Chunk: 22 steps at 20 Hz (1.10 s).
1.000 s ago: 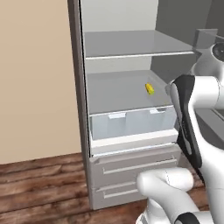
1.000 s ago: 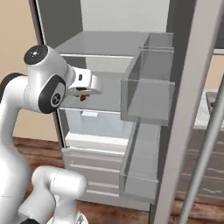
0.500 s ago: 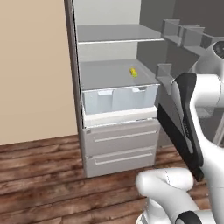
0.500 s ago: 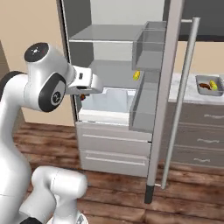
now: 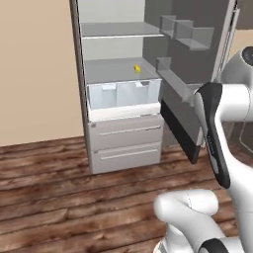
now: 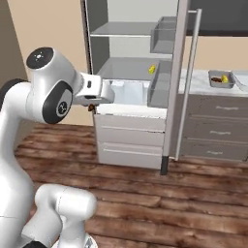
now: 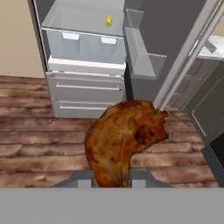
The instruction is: Place one corn and one chicken drumstick in each tupperware on the nearby counter, to pack two identical lunches.
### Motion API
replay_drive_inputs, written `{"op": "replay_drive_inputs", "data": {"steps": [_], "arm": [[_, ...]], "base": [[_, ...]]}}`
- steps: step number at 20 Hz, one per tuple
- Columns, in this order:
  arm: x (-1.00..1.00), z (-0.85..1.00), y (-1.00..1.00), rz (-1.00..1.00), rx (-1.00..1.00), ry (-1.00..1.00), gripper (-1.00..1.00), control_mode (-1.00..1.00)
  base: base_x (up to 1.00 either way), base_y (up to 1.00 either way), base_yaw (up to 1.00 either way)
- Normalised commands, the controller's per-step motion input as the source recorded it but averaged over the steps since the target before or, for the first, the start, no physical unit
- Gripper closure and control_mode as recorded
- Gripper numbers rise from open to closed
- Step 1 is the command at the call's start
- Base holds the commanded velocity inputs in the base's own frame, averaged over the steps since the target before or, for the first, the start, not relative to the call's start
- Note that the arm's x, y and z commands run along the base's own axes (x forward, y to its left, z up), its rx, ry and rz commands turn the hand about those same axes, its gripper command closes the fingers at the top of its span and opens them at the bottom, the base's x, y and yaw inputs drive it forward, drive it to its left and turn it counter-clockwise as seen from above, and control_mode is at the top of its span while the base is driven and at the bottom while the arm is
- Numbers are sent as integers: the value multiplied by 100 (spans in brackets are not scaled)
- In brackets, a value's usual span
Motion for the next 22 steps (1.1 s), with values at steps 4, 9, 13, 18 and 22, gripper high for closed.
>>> {"op": "replay_drive_inputs", "data": {"steps": [4,9,13,18,22], "arm": [[0,0,0,0,0,0,100,100],[0,0,0,0,0,0,100,100],[0,0,0,0,0,0,100,100],[0,0,0,0,0,0,100,100],[0,0,0,0,0,0,100,100]], "base": [[-52,-40,-24],[-23,-40,-27],[-25,-58,-26],[-25,-64,-29],[-13,-63,-32]]}}
